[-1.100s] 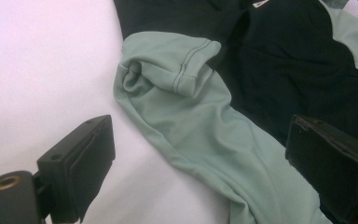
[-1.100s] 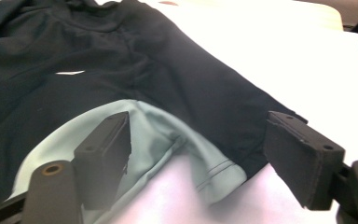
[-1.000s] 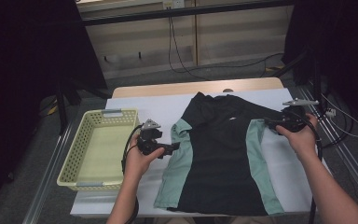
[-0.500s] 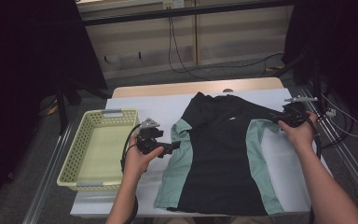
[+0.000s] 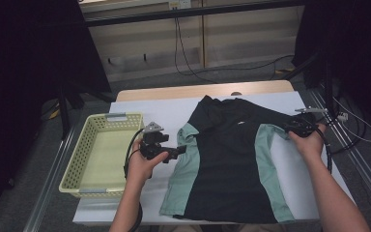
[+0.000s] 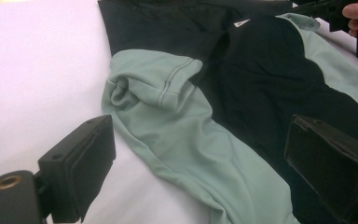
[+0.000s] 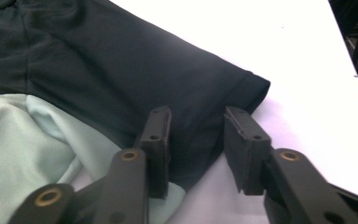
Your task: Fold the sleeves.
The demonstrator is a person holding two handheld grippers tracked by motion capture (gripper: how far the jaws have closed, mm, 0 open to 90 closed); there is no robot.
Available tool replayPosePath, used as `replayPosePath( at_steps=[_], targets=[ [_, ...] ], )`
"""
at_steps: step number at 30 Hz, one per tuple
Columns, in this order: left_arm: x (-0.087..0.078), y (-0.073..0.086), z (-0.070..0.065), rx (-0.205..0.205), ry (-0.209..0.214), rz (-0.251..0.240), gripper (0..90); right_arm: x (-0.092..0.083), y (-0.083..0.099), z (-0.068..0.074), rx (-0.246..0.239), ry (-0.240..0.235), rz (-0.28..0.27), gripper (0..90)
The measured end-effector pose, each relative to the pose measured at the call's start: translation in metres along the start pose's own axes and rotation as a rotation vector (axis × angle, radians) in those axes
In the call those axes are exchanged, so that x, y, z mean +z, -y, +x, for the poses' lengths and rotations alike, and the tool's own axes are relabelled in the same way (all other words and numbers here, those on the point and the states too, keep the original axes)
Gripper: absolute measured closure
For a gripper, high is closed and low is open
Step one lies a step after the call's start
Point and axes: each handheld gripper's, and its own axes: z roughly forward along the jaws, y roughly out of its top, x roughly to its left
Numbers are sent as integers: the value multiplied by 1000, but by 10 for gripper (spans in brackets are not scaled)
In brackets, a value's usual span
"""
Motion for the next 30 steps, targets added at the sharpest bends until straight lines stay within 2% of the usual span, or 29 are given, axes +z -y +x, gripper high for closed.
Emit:
replayPosePath(
  at_steps=[1, 3, 5, 8, 16, 23, 30],
  targets=[
    [0, 0, 0, -1, -2, 0, 90, 0, 0, 0, -2, -1, 0, 684],
    [1, 0, 1, -4, -1, 2, 91, 0, -1, 2, -13, -25, 1, 814],
    [2, 1, 0, 1, -2, 8, 93, 0, -1, 3, 9, -50, 1, 866],
    [2, 1, 0, 4, -2, 11, 94, 0, -2, 1, 27, -62, 3, 882],
    [0, -1, 1, 6, -1, -3, 97, -12, -11, 4, 52, -125, -74, 885],
    [0, 0, 0, 7, -4, 1, 98, -31, -26, 12, 12, -174, -135, 885],
    [4, 1, 0, 18, -9, 19, 102, -39, -34, 27, -45, -205, -148, 884]
  ],
)
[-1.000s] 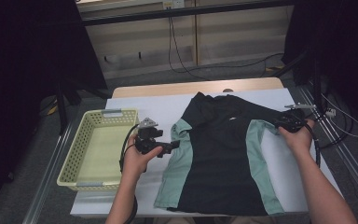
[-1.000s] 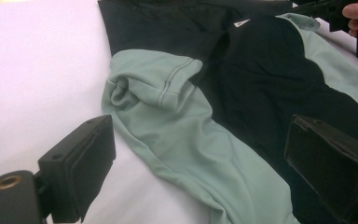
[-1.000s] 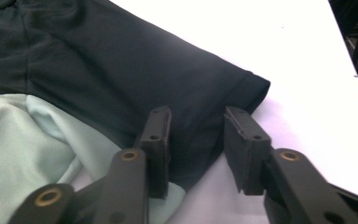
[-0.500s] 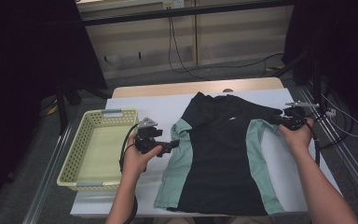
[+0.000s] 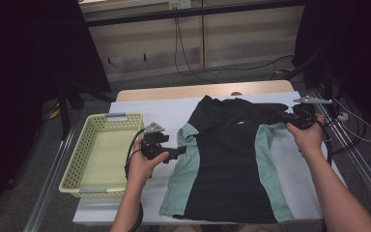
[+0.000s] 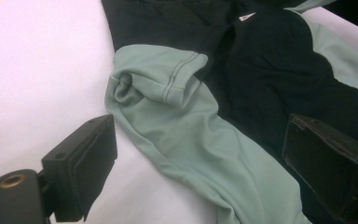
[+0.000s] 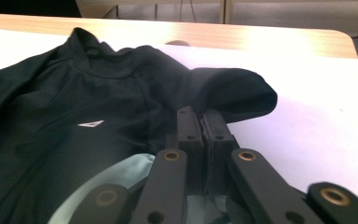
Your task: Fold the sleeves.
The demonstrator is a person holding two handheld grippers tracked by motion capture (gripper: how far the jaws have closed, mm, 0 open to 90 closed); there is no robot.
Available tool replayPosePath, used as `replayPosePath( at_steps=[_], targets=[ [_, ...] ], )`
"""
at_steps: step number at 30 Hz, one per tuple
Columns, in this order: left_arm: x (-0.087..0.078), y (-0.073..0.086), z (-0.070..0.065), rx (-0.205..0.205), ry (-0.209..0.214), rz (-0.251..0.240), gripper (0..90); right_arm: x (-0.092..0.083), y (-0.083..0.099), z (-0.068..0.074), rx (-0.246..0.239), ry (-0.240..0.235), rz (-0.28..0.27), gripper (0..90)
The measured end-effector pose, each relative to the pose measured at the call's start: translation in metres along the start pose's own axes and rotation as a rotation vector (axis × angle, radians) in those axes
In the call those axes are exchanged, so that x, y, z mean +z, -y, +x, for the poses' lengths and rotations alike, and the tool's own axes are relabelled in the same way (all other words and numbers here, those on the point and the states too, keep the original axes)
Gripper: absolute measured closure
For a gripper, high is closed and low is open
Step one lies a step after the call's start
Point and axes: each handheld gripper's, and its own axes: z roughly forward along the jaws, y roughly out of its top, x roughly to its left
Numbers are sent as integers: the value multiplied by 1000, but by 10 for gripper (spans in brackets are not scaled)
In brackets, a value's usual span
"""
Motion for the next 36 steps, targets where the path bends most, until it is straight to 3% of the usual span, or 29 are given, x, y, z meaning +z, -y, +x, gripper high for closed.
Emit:
replayPosePath(
  at_steps=[16, 20, 36],
  targets=[
    [1, -1, -3, 8, -2, 7, 101, -1, -8, 21, -38, -46, -19, 886],
    [2, -1, -3, 27, -10, 24, 107, 2, -9, 27, -55, -57, -27, 886],
    [2, 0, -3, 26, -14, 25, 106, 12, -7, 50, -112, -105, -9, 885]
  ],
)
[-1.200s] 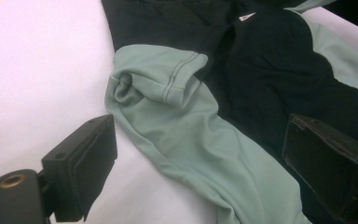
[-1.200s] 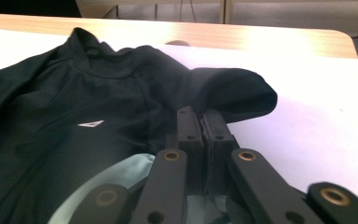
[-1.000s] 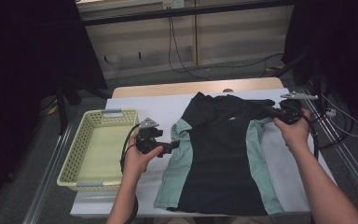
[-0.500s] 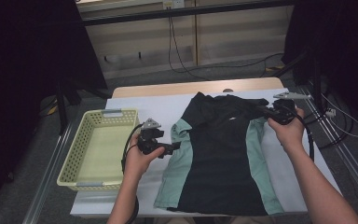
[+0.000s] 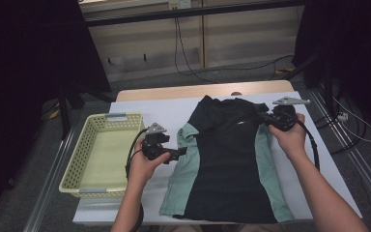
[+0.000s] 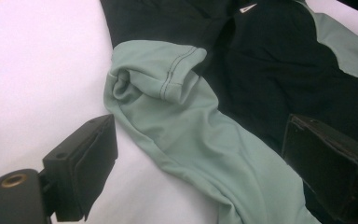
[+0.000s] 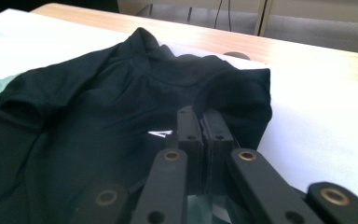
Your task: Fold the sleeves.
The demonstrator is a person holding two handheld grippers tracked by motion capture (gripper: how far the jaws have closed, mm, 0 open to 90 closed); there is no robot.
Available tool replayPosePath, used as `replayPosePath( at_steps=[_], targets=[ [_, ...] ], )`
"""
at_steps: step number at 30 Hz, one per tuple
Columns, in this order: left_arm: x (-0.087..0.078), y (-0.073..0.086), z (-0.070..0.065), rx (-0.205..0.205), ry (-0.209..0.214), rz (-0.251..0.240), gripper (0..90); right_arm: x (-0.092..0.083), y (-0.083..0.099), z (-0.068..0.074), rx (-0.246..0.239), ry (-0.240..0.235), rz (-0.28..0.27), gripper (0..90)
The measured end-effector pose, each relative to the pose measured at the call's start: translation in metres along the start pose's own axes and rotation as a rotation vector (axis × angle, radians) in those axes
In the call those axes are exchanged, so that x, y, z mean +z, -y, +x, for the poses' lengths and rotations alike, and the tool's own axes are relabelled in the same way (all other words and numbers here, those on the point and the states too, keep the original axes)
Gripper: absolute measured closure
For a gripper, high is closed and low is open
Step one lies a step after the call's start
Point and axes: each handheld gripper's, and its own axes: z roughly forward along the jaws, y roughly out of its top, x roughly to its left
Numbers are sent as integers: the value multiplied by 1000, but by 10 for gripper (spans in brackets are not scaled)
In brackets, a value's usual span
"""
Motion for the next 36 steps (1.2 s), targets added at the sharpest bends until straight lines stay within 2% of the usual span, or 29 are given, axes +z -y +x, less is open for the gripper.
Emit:
replayPosePath(
  at_steps=[27, 36],
  targets=[
    [0, 0, 0, 7, 8, 2, 104, 4, -11, 14, -34, -27, 0, 884],
    [0, 0, -1, 8, 9, 2, 104, 7, -9, 20, -59, -36, 24, 877]
  ],
)
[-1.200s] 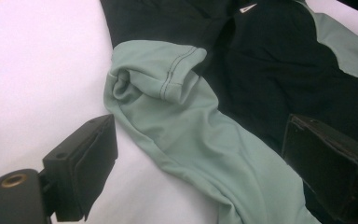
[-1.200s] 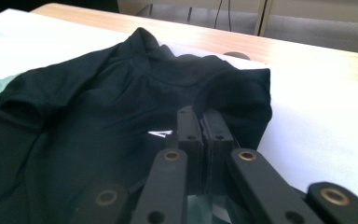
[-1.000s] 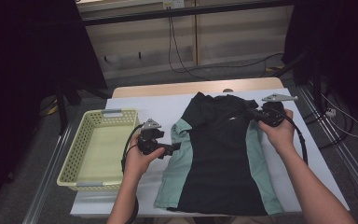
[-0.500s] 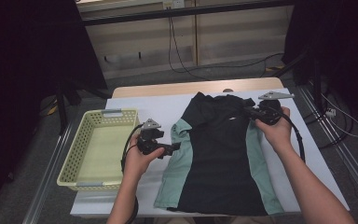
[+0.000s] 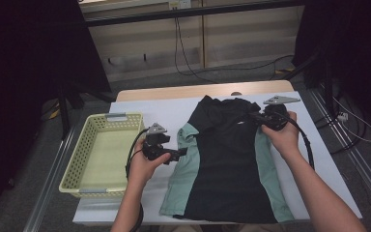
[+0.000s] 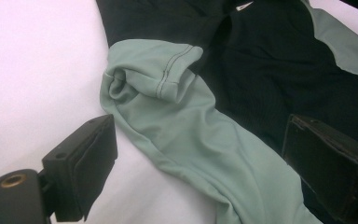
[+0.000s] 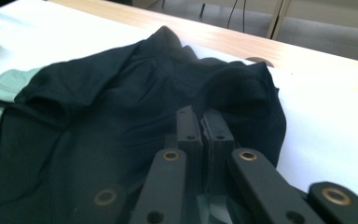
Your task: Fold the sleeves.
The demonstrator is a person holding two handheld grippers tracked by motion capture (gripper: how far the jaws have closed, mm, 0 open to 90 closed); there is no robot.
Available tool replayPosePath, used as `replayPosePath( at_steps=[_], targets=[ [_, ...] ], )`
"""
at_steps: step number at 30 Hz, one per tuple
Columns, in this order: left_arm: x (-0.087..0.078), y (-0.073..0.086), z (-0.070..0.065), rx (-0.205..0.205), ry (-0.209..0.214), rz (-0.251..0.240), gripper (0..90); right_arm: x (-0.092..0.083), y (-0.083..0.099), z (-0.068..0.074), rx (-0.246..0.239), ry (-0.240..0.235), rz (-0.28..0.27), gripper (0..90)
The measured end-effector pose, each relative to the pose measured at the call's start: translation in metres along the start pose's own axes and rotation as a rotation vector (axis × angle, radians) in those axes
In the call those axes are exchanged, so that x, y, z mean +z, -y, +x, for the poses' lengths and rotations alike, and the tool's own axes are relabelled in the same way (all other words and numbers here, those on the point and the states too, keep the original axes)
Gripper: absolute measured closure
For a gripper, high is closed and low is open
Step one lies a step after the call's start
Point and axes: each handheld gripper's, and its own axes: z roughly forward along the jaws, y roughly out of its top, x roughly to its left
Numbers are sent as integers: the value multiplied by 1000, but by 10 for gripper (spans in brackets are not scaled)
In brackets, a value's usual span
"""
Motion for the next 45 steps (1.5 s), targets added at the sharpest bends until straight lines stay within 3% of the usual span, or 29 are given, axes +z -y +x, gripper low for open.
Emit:
replayPosePath(
  at_steps=[6, 20, 24, 28, 34, 37, 42, 45],
  targets=[
    [-1, 0, 0, 3, -3, 1, 104, 6, 2, 8, -36, -13, 22, 873],
    [-4, -1, -1, 4, -1, -9, 104, 16, 16, 31, -55, -78, 51, 862],
    [-5, -1, -2, -1, -1, -10, 104, 17, 16, 40, -92, -83, 59, 866],
    [-7, -2, -2, 3, 0, -21, 104, 13, 13, 41, -64, -91, 44, 848],
    [-10, -3, -3, 3, 3, -28, 104, 0, -5, 31, -44, -52, 14, 732],
    [-11, -3, -4, -2, 4, -32, 104, 0, -12, 23, -42, -3, 23, 687],
    [-14, -2, -1, -9, 1, -39, 104, 3, -12, 10, -6, 25, 31, 637],
    [-14, -1, 0, -8, -4, -35, 104, 2, -10, 3, -10, 52, 49, 592]
  ],
)
